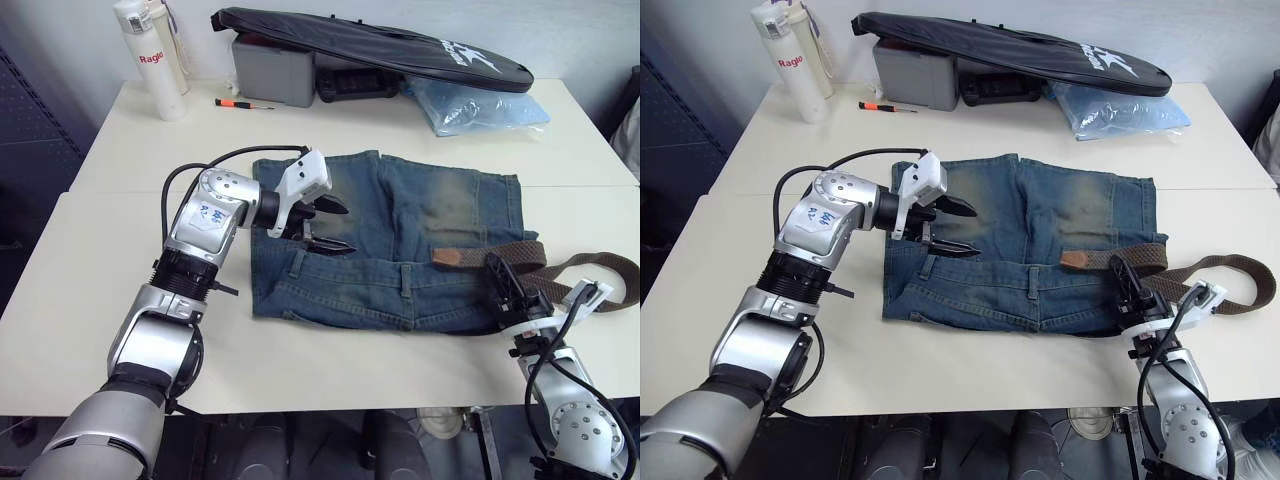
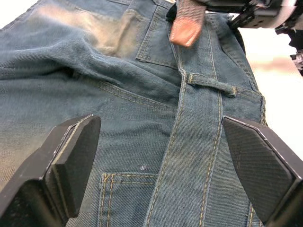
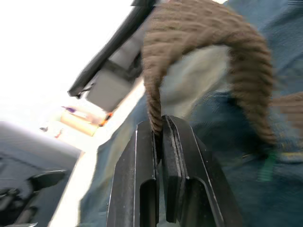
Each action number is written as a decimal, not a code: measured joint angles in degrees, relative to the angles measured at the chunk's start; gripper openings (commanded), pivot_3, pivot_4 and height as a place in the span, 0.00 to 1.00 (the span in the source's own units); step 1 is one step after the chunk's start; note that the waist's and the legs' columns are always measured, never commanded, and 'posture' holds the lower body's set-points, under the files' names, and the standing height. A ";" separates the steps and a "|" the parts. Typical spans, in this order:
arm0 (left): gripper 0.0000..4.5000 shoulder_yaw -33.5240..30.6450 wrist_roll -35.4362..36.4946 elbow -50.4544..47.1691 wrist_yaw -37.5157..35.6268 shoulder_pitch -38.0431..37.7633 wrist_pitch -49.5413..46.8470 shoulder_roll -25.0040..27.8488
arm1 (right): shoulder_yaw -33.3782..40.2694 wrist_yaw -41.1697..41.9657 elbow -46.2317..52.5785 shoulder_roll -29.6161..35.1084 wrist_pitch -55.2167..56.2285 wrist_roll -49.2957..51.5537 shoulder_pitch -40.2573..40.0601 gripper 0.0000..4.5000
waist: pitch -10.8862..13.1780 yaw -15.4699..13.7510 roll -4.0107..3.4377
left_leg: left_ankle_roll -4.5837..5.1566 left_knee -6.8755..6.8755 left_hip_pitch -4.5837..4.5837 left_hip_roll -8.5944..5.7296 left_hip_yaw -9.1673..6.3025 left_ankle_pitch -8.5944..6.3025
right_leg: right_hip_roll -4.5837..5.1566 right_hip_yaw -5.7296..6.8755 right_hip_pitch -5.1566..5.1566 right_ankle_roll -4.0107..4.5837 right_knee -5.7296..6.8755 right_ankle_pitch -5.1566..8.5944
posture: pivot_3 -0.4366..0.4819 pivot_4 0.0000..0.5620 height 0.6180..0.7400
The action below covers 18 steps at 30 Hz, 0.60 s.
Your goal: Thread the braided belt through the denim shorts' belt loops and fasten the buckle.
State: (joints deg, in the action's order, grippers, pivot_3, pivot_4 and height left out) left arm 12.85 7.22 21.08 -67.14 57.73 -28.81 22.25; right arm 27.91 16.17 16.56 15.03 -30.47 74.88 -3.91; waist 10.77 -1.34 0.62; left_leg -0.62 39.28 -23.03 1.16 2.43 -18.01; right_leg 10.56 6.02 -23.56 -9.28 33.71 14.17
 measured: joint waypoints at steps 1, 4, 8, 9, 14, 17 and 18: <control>1.00 0.00 0.00 0.00 0.00 -0.01 0.00 0.23 | 0.02 0.25 0.37 0.52 -0.47 0.48 -0.21 0.02 | 0.00 0.00 0.00 | 0.00 0.00 0.00 0.00 0.00 0.00 | 0.00 0.00 0.00 0.00 0.00 0.00 | 0.48 0.27 1.00; 1.00 0.00 0.02 -0.04 0.00 -0.01 -0.06 0.36 | -0.51 2.49 1.36 2.38 -2.55 1.03 -2.46 0.02 | -0.01 -0.15 -0.01 | 0.00 0.00 -0.01 0.00 0.00 0.00 | 0.00 0.00 0.00 0.00 0.00 0.00 | 0.48 0.27 1.00; 1.00 0.01 0.03 -0.13 -0.01 -0.01 -0.11 0.36 | -1.07 5.05 1.36 3.71 -3.62 0.12 -4.35 0.02 | -0.01 -0.05 -0.01 | 0.01 0.00 0.00 0.00 0.00 0.00 | 0.00 0.00 0.00 0.00 0.01 0.00 | 0.48 0.27 1.00; 1.00 0.02 0.04 -0.18 -0.02 -0.01 -0.12 0.36 | -1.35 5.76 1.36 3.89 -3.59 -0.71 -4.48 0.02 | -0.01 -0.04 -0.01 | 0.01 0.00 0.00 0.00 0.00 0.00 | 0.00 0.00 0.00 0.00 0.01 0.00 | 0.48 0.27 1.00; 1.00 0.02 0.04 -0.19 -0.09 -0.01 -0.12 0.36 | -2.79 6.74 1.10 3.60 -3.23 -4.00 -4.58 0.02 | -0.01 -0.04 -0.01 | 0.01 0.00 0.00 0.00 0.00 0.00 | 0.00 0.00 0.00 0.00 0.00 0.00 | 0.48 0.27 1.00; 1.00 0.02 0.07 -0.20 -0.10 -0.01 -0.12 0.36 | -2.93 6.79 0.99 3.44 -3.10 -5.22 -4.25 0.02 | -0.01 -0.08 -0.01 | 0.01 0.00 0.00 0.00 0.00 0.00 | 0.00 0.00 0.00 0.00 0.01 0.00 | 0.48 0.27 1.00; 1.00 0.02 0.08 -0.22 -0.12 -0.01 -0.12 0.36 | -3.16 6.80 0.98 3.12 -2.90 -6.02 -3.96 0.02 | -0.01 -0.12 -0.01 | 0.01 0.00 0.00 -0.01 0.00 0.00 | 0.00 0.00 0.01 0.00 0.00 0.00 | 0.48 0.27 1.00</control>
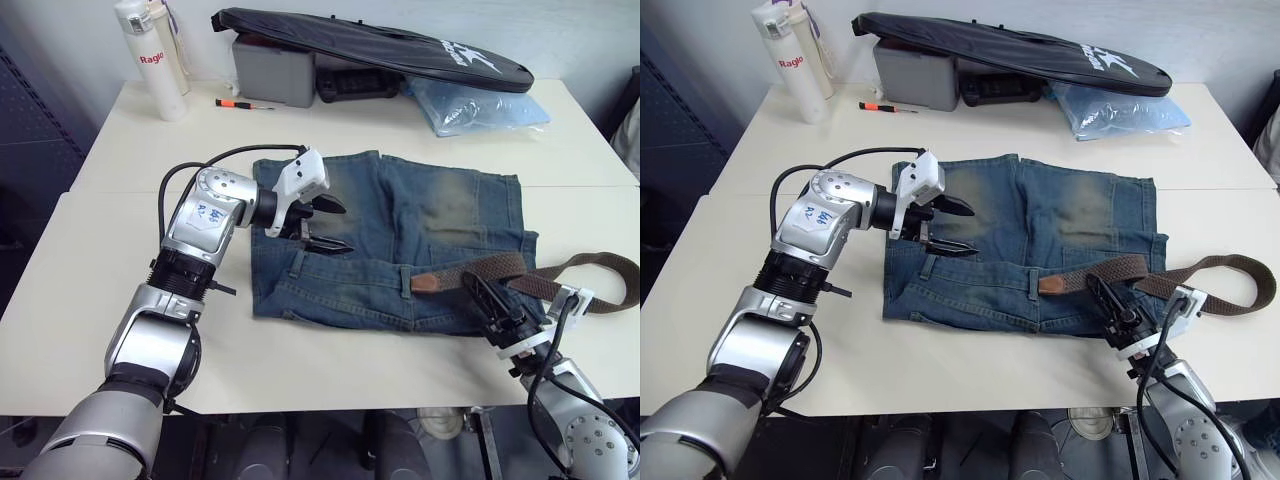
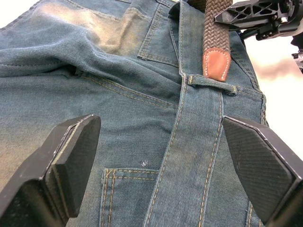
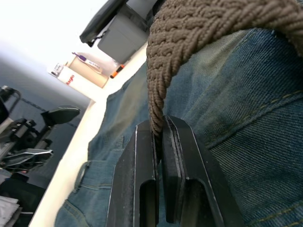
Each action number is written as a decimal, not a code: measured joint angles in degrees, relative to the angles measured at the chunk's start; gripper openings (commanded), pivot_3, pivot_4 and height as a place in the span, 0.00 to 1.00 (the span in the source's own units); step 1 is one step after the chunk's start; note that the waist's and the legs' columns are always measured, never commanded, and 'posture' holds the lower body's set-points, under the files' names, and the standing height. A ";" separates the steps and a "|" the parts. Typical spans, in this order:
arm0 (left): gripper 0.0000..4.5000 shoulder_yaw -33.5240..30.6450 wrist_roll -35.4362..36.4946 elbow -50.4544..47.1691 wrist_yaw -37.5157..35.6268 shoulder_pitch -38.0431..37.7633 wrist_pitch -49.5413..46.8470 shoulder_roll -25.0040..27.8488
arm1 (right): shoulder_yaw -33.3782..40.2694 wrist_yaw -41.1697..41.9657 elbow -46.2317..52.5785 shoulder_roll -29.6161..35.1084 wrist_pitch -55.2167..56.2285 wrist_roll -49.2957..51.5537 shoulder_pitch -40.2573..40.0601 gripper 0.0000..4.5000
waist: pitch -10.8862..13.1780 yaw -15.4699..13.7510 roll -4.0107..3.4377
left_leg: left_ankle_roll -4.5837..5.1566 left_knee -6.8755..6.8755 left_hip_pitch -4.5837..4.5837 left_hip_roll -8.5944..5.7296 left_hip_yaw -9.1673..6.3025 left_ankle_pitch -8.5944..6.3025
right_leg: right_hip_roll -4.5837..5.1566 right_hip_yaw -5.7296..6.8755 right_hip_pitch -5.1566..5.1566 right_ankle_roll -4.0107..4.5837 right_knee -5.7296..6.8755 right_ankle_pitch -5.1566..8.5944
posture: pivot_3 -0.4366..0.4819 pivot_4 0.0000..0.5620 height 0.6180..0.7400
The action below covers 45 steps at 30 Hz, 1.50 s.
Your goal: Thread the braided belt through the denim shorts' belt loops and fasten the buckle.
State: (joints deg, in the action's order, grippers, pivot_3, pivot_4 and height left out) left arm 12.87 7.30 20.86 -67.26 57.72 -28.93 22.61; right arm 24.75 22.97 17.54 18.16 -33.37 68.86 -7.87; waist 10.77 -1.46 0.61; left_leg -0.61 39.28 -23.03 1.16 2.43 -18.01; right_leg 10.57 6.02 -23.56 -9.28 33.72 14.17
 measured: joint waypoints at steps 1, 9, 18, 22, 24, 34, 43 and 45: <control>1.00 0.00 0.01 -0.03 -0.01 0.00 0.00 -0.01 | -0.26 0.00 0.00 -0.46 0.35 -0.43 0.19 0.02 | 0.00 0.01 0.00 | 0.00 0.00 0.00 0.00 0.00 0.00 | 0.00 0.00 0.00 0.00 0.00 0.00 | 0.48 0.27 1.00; 1.00 0.03 0.08 -0.30 -0.05 0.00 -0.14 -0.07 | -1.46 0.00 -0.75 -2.71 2.14 -2.96 0.92 0.02 | 0.00 0.08 0.00 | 0.00 0.00 0.00 0.00 0.00 0.00 | 0.00 0.00 0.00 0.00 0.00 0.00 | 0.48 0.27 1.00; 1.00 0.04 0.12 -0.34 -0.04 0.00 -0.39 -0.13 | -4.28 1.03 0.04 -3.35 -0.20 -1.99 -0.23 0.02 | 0.00 0.12 0.00 | 0.00 0.00 0.00 0.00 0.00 0.00 | -0.01 0.00 0.00 0.00 0.01 0.00 | 0.48 0.27 1.00; 1.00 0.04 0.15 -0.35 -0.02 0.00 -0.40 -0.18 | -6.31 -0.13 0.16 -5.66 0.64 -3.77 0.87 0.02 | 0.00 0.34 0.00 | 0.00 -0.01 0.02 0.02 0.00 0.00 | -0.02 0.00 -0.01 0.00 0.02 0.00 | 0.48 0.27 1.00; 1.00 0.05 0.19 -0.39 -0.02 -0.01 -0.41 -0.22 | -7.56 -1.56 0.34 -7.32 0.89 -4.96 2.23 0.02 | 0.00 0.62 0.00 | -0.01 -0.01 0.03 0.02 0.00 0.01 | -0.02 0.00 -0.01 0.00 0.04 0.00 | 0.48 0.27 1.00; 1.00 0.05 0.21 -1.50 0.18 -0.12 -0.70 -0.49 | -14.03 -8.68 2.20 -10.17 -0.62 -9.73 6.33 0.02 | 0.00 1.60 0.00 | -0.02 -0.01 0.05 0.03 0.00 0.01 | -0.02 -0.01 -0.02 0.01 0.05 0.01 | 0.48 0.27 1.00; 1.00 0.56 0.22 -2.47 0.16 -1.34 -1.08 -0.52 | -16.64 -12.31 2.74 -9.49 -2.70 -13.97 8.68 0.02 | -0.02 1.78 0.02 | -0.02 -0.02 0.14 0.05 0.04 0.01 | -0.03 -0.06 0.00 0.02 0.11 0.01 | 0.48 0.27 1.00; 1.00 0.73 0.22 -2.92 -0.01 -1.81 -1.29 -0.11 | -17.34 -12.87 2.90 -9.44 -2.72 -15.34 9.00 0.14 | -0.02 1.78 0.02 | -0.02 -0.02 0.16 0.05 0.05 0.01 | -0.04 -0.08 -0.01 0.03 0.13 0.02 | 0.48 0.27 1.00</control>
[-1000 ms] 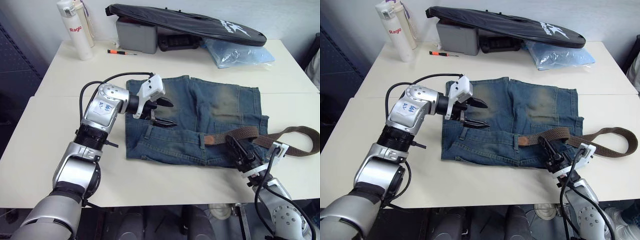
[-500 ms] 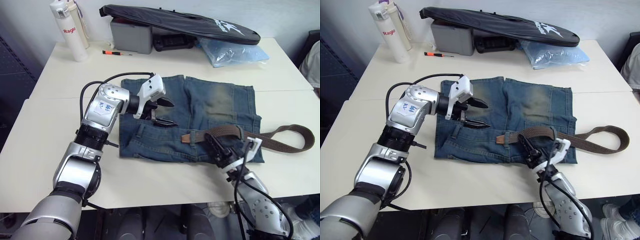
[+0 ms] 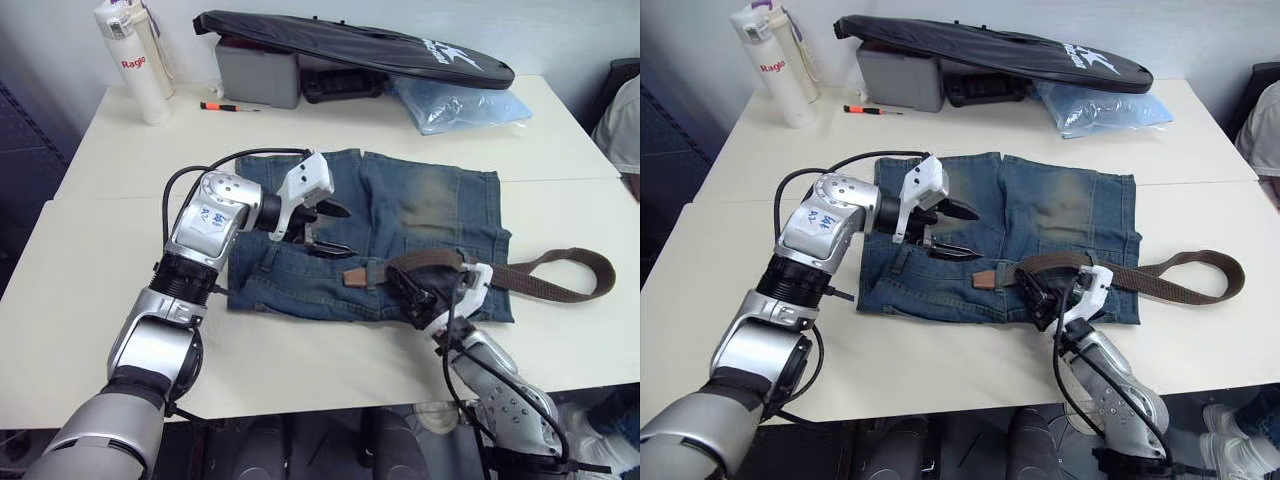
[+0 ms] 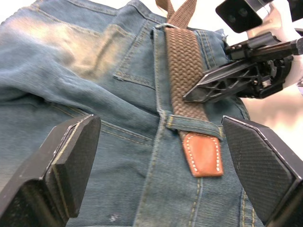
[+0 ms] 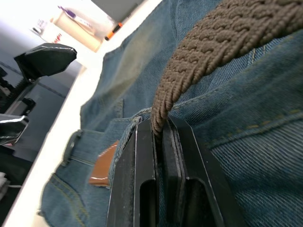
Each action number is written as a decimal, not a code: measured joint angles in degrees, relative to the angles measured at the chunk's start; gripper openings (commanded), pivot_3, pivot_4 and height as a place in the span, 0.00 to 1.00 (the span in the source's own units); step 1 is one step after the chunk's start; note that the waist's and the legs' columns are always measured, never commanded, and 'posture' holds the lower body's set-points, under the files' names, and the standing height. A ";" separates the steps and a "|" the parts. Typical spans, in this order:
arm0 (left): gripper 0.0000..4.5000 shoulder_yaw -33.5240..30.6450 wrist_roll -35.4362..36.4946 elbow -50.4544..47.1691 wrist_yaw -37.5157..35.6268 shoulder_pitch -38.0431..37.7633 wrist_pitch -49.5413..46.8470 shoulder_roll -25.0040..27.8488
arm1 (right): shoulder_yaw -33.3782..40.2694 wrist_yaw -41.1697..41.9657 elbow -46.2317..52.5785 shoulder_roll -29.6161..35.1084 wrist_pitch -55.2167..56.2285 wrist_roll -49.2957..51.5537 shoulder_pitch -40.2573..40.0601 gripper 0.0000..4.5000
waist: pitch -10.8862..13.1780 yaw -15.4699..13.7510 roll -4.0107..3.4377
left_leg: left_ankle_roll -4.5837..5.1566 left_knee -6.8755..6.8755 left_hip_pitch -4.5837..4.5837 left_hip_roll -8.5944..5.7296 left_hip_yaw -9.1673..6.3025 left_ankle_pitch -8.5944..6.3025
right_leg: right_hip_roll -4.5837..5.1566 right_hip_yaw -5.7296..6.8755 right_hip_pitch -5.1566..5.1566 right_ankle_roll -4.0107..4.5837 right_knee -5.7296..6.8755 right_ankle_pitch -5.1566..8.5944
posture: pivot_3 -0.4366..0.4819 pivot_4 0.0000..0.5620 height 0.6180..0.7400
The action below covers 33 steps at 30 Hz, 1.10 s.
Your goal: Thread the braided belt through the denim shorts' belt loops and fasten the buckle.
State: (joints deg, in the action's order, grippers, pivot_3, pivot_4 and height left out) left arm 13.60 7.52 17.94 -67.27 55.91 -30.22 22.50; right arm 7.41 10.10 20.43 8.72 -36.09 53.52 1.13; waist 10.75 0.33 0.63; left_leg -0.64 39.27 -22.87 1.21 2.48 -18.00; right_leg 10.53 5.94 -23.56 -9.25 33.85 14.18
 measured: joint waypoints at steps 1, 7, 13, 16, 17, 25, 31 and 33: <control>1.00 0.07 0.00 -0.36 -0.24 -0.16 -0.39 0.60 | -0.07 -0.32 0.28 0.00 -0.05 -0.32 -0.05 0.18 | 0.00 0.00 0.00 | 0.00 0.00 0.00 0.00 0.00 0.00 | 0.00 0.00 0.00 0.00 0.00 0.00 | 0.48 0.27 1.00; 1.00 0.46 0.42 -4.12 -3.70 -1.97 -2.24 5.22 | 0.81 -1.28 1.67 0.31 -1.66 0.69 -0.45 0.59 | 0.00 -0.22 0.00 | 0.00 -0.04 -0.01 0.00 0.02 0.00 | 0.01 -0.01 -0.01 0.00 -0.02 0.00 | 0.48 0.27 1.00; 1.00 0.09 2.24 -7.21 -6.02 -3.62 -4.73 9.35 | 6.22 -3.91 4.74 2.61 -4.02 7.83 -1.28 0.67 | 0.00 -0.76 0.00 | 0.00 -0.04 -0.03 0.00 0.01 0.00 | 0.01 0.00 -0.01 0.01 -0.03 0.00 | 0.48 0.27 1.00; 1.00 -0.85 3.55 -9.29 -6.92 -4.76 -5.83 11.72 | 10.25 -6.21 5.48 2.86 -4.05 13.16 -1.96 0.67 | 0.01 -0.73 -0.01 | 0.00 -0.05 -0.02 0.00 0.02 0.00 | 0.01 -0.01 -0.01 0.01 -0.04 0.00 | 0.48 0.27 1.00; 1.00 -1.68 3.99 -10.43 -6.96 -5.50 -6.72 12.78 | 11.92 -7.52 5.91 2.90 -3.89 15.20 -1.94 0.67 | 0.01 -0.58 -0.01 | 0.00 -0.05 -0.02 0.01 0.01 0.00 | 0.01 -0.01 -0.02 0.01 -0.03 0.01 | 0.48 0.27 1.00; 1.00 -3.69 7.93 -15.49 -6.61 -7.75 -10.70 16.87 | 12.73 -12.15 5.99 2.79 -3.65 22.08 -1.42 0.61 | 0.01 -0.37 -0.02 | 0.00 -0.07 -0.03 0.01 0.01 0.00 | 0.01 -0.01 -0.03 0.02 -0.03 0.01 | 0.48 0.27 1.00; 1.00 -3.90 8.98 -17.20 -5.12 -7.96 -12.14 17.05 | 9.88 -14.71 3.93 2.03 -3.97 22.94 -0.27 0.05 | 0.02 -0.26 -0.03 | 0.00 -0.09 -0.03 0.01 0.01 0.00 | 0.00 -0.01 -0.06 0.04 -0.03 0.02 | 0.48 0.27 1.00; 1.00 -3.90 9.21 -17.45 -4.75 -7.97 -12.30 17.08 | 7.67 -14.75 4.01 2.06 -4.36 22.15 -0.18 0.02 | 0.02 -0.26 -0.03 | 0.00 -0.09 -0.03 0.01 0.01 0.00 | 0.00 -0.01 -0.06 0.04 -0.03 0.02 | 0.48 0.27 1.00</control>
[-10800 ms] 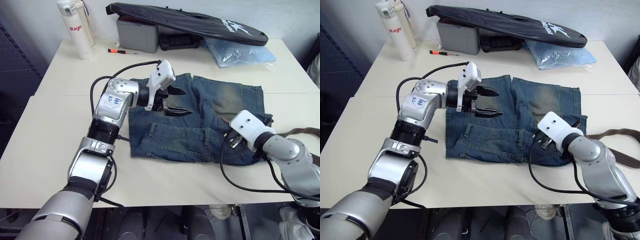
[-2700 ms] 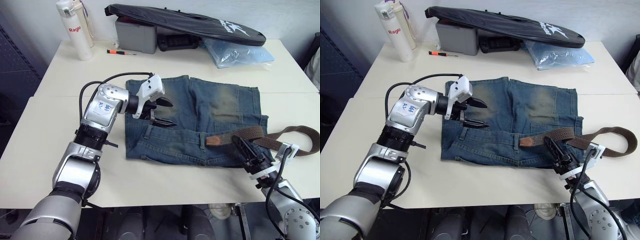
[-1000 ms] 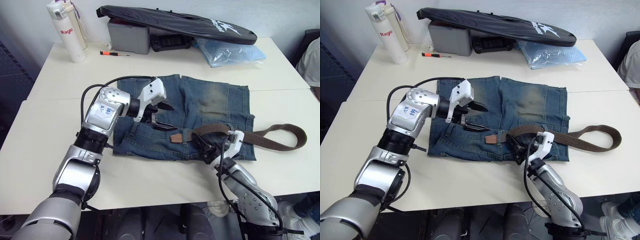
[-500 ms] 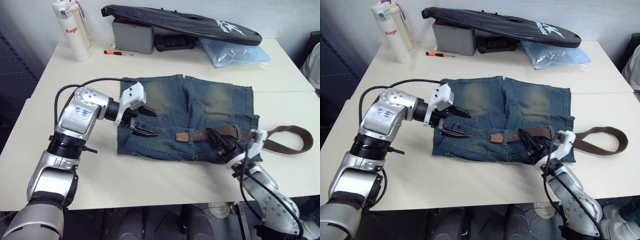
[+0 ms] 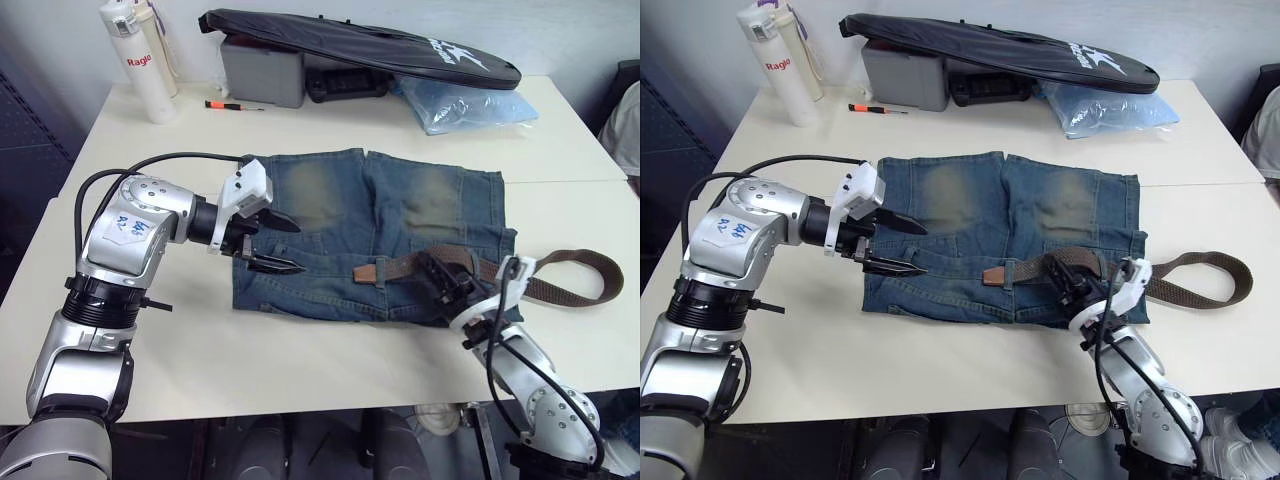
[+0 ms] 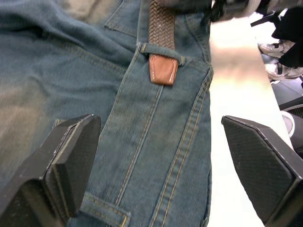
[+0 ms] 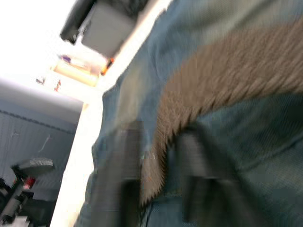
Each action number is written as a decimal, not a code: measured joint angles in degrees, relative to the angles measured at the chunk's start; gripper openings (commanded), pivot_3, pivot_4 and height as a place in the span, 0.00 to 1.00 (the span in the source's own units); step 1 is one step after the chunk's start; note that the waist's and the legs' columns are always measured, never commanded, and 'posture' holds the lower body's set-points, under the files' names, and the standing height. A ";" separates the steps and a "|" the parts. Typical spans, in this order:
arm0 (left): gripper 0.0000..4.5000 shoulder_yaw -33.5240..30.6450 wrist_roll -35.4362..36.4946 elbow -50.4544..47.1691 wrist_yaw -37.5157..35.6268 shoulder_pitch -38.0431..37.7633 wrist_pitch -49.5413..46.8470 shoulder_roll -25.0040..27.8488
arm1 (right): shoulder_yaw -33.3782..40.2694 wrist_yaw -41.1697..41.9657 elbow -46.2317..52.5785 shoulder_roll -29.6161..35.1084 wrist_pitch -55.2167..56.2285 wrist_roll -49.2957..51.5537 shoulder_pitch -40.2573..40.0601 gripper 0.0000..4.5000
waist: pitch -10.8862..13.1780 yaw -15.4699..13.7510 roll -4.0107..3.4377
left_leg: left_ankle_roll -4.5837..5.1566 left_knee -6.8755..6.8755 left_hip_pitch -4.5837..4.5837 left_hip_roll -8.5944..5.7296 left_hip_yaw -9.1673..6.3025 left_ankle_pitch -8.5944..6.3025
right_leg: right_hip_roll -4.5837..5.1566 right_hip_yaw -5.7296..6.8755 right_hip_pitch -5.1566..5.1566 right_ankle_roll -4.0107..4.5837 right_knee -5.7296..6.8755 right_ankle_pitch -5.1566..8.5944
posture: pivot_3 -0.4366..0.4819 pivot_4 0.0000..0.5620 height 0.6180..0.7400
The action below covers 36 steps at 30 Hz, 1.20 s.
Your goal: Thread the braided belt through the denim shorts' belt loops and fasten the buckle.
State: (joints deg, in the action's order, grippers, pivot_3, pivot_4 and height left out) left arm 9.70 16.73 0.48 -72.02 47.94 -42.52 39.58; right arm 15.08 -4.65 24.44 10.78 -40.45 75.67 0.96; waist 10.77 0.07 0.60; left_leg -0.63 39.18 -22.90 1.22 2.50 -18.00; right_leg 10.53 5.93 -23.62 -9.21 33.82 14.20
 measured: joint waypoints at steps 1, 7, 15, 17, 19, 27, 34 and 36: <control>1.00 0.00 0.06 -0.02 0.13 -0.05 -0.06 0.09 | -1.12 0.03 0.05 0.07 -0.14 -0.65 0.04 0.02 | 0.00 0.01 0.00 | 0.00 0.00 0.00 0.00 0.00 0.00 | 0.00 0.00 0.00 0.00 0.00 0.00 | 0.48 0.27 1.00; 1.00 0.00 0.90 -0.20 1.04 -0.32 -0.67 0.82 | -8.41 1.19 0.32 0.18 -1.15 -6.96 1.25 0.02 | 0.00 0.07 0.00 | 0.00 -0.01 -0.01 0.00 0.00 0.00 | 0.00 -0.01 -0.02 0.02 0.01 0.01 | 0.48 0.27 1.00; 1.00 0.47 1.03 -0.55 1.38 -0.62 -0.71 0.62 | -10.10 1.85 0.35 2.25 -2.37 -11.42 2.66 0.14 | 0.00 0.02 0.00 | 0.00 -0.01 -0.01 0.00 0.01 0.00 | -0.01 0.00 -0.03 0.02 0.00 0.01 | 0.48 0.27 1.00; 1.00 0.74 1.03 -0.44 1.31 -0.59 -0.33 0.38 | -9.52 2.28 2.29 5.60 -4.54 -9.76 1.59 0.30 | 0.00 -0.04 0.00 | 0.00 -0.01 -0.03 0.00 0.01 0.00 | 0.00 0.00 -0.02 0.02 -0.02 0.01 | 0.48 0.27 1.00; 1.00 1.09 1.03 -0.06 1.21 -0.58 0.16 0.35 | -8.08 3.41 4.98 10.88 -7.20 -7.64 0.28 0.51 | 0.00 -0.28 0.00 | 0.01 0.00 -0.06 0.00 0.01 0.00 | 0.00 0.01 -0.02 0.02 -0.04 0.01 | 0.48 0.27 1.00; 1.00 2.35 1.01 1.00 1.03 0.44 1.81 -0.96 | -5.22 16.66 17.04 40.66 -15.12 -9.53 2.40 0.98 | 0.02 -0.67 -0.02 | 0.03 0.00 -0.06 0.04 0.04 -0.02 | -0.03 0.01 -0.04 0.03 -0.05 0.02 | 0.48 0.27 1.00; 1.00 2.74 1.01 1.93 0.83 0.51 2.62 -1.38 | -12.44 32.36 13.64 58.43 -5.10 -34.46 0.43 0.98 | 0.03 -1.56 0.09 | 0.05 0.08 -0.10 0.01 0.08 -0.03 | -0.01 0.00 -0.04 0.01 -0.09 0.00 | 0.48 0.27 1.00; 1.00 2.77 1.01 1.95 0.83 0.50 2.81 -1.53 | -15.56 36.13 10.74 59.50 -1.97 -39.94 0.01 0.98 | 0.04 -1.62 0.11 | 0.05 0.09 -0.14 0.00 0.07 -0.03 | -0.01 0.01 -0.04 0.01 -0.09 0.00 | 0.48 0.27 1.00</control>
State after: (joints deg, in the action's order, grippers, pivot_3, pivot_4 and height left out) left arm 12.47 17.74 2.44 -71.19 48.44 -39.71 38.05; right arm -0.48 31.48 35.18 70.28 -42.42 35.74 0.97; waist 10.81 -1.55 0.71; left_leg -0.59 39.27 -23.04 1.22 2.57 -18.03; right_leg 10.52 5.94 -23.66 -9.20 33.73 14.21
